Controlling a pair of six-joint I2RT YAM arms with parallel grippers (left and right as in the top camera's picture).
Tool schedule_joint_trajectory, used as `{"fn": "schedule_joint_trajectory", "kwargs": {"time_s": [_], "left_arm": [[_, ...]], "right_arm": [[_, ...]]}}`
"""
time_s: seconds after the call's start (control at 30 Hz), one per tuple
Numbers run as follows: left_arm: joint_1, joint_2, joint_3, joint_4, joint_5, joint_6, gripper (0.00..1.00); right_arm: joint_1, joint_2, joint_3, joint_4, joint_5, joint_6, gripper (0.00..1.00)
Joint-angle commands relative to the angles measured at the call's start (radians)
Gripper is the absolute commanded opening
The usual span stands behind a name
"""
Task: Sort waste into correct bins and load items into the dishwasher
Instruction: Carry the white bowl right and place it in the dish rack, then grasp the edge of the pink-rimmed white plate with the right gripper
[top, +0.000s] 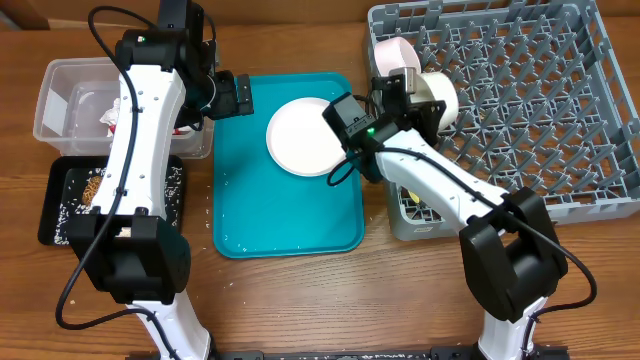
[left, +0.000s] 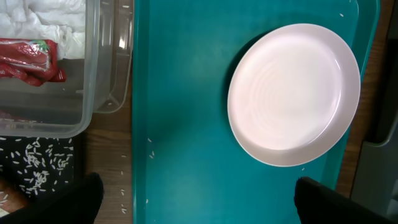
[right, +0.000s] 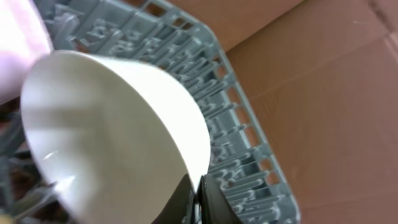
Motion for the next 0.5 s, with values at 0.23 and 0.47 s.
{"fn": "schedule_joint_trajectory", "kwargs": {"time_s": [0.23,0.47], "left_arm": [[0.005,-0.01,0.015,0.004,-0.007,0.013,1.0],[0.005,-0.01,0.015,0.004,-0.007,0.013,1.0]], "right_arm": [[0.087,0.003,0.017,0.006,-0.149,0.004,0.41],[0.166,-0.064,0.05,0.006,-0.156,0.003,0.58]]}}
